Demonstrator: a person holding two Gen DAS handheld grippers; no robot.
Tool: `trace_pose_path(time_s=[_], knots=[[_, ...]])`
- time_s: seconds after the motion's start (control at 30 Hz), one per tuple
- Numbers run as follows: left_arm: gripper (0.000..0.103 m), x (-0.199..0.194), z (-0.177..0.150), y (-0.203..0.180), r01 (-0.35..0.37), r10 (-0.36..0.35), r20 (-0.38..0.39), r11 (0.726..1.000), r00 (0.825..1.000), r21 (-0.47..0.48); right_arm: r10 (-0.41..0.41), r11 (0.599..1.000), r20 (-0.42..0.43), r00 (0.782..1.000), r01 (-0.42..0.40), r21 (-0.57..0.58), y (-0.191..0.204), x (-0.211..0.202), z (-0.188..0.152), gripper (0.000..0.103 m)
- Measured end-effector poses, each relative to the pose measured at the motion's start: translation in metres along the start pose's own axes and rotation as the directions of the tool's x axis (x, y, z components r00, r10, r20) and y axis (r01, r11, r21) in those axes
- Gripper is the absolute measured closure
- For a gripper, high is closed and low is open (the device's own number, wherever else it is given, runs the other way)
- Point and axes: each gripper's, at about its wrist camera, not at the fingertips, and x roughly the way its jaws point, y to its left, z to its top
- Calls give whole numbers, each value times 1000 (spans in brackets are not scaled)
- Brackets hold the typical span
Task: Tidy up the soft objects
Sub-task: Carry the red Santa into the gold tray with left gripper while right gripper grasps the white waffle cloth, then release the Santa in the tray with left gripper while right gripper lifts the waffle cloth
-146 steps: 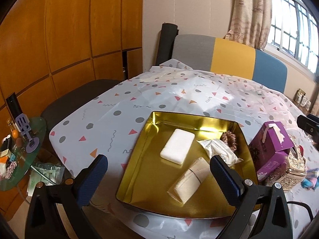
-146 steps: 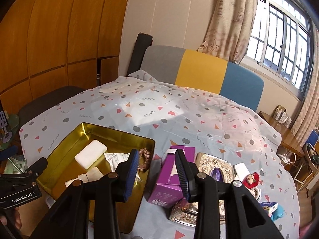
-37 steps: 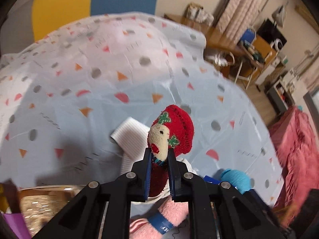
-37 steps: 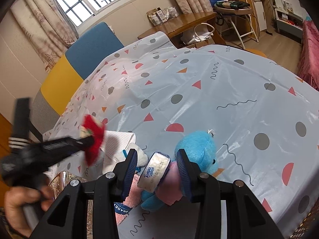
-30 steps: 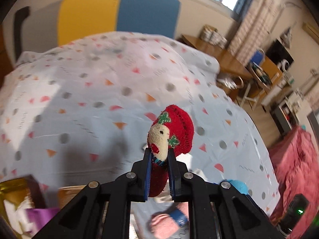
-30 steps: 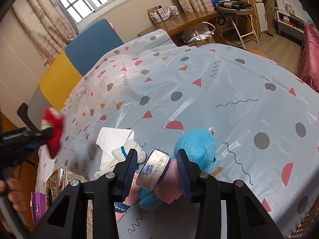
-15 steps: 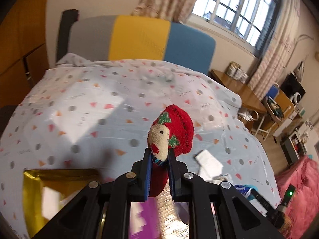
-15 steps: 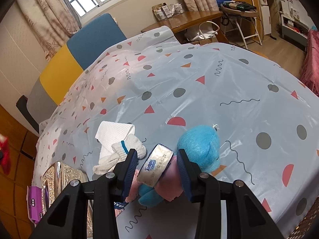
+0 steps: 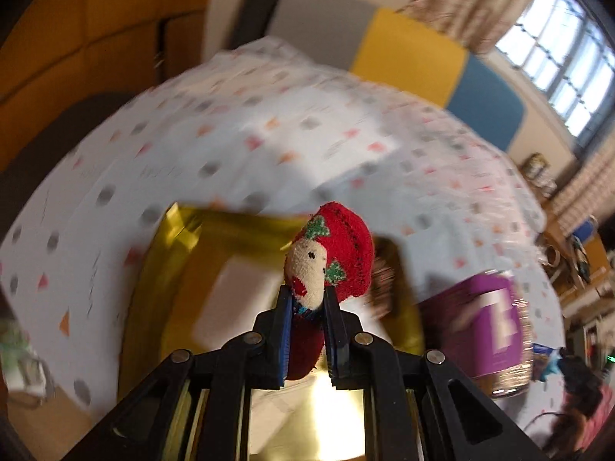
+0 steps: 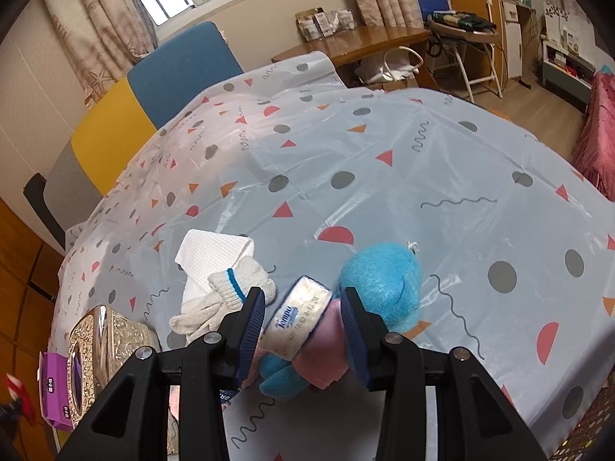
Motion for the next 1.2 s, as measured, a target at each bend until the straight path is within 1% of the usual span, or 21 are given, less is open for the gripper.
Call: trace_pose_path(time_s=[0.1,0.2,0.27,0.33,0.43,0.5,0.57,0.6,0.63,0.73,0.77,0.8,0.87,0.93,1.07,1.1,1.2], knots=[[88,21,-9,22,-25,23,-46,999,999,-38,13,1000,13,1000,-13,-21,5,-2,0,62],[88,34,-13,31,-8,3,-69,998,998,-69,21,999,21,1000,-20,-42,10,-3,-1,62],[88,39,-12,25,27,-31,-73,998,997,-58,20,998,20,1000,-19,-60,14,-2,-1,62],[87,44,-10,17,39,-42,-78,998,996,-39,12,997,14,1000,-11,-75,17,0,-2,62],[86,58,-3,8,33,-35,-85,999,996,-30,-4,996,22,1000,6,-94,20,0,-2,62],[79,70,0,7,4,-5,-91,1000,996,-15,-9,995,34,999,13,-102,22,-1,-2,62],[59,76,-1,6,-20,19,-90,1000,996,-6,-11,994,46,999,16,-111,23,-3,-2,62],[53,76,-3,7,-28,28,-84,1000,996,-4,-8,993,50,999,14,-116,24,-3,-1,62],[45,76,-5,8,-42,42,-74,999,996,-4,-4,992,53,999,11,-122,25,-4,-1,62],[40,71,-12,11,-64,64,-44,998,997,6,10,987,60,998,-1,-160,32,-6,-1,62],[37,70,-13,12,-74,75,-37,997,997,10,22,984,53,998,-12,-176,36,-5,-1,62],[35,67,-16,14,-87,88,-22,996,996,14,27,982,48,998,-18,-190,40,-4,-1,62],[34,62,-20,17,-95,95,-6,995,995,18,42,974,30,999,-34,-224,48,0,1,62],[33,56,-25,18,-104,104,10,994,995,25,65,965,-2,998,-63,-253,57,7,7,62],[28,44,-35,19,-106,104,44,994,994,23,72,937,-58,996,-87,-338,82,28,18,61],[28,40,-39,18,-102,101,50,994,994,24,74,927,-80,994,-99,-361,89,36,22,59],[28,33,-48,17,-89,88,63,996,994,16,65,903,-158,985,-126,-411,108,65,30,59]])
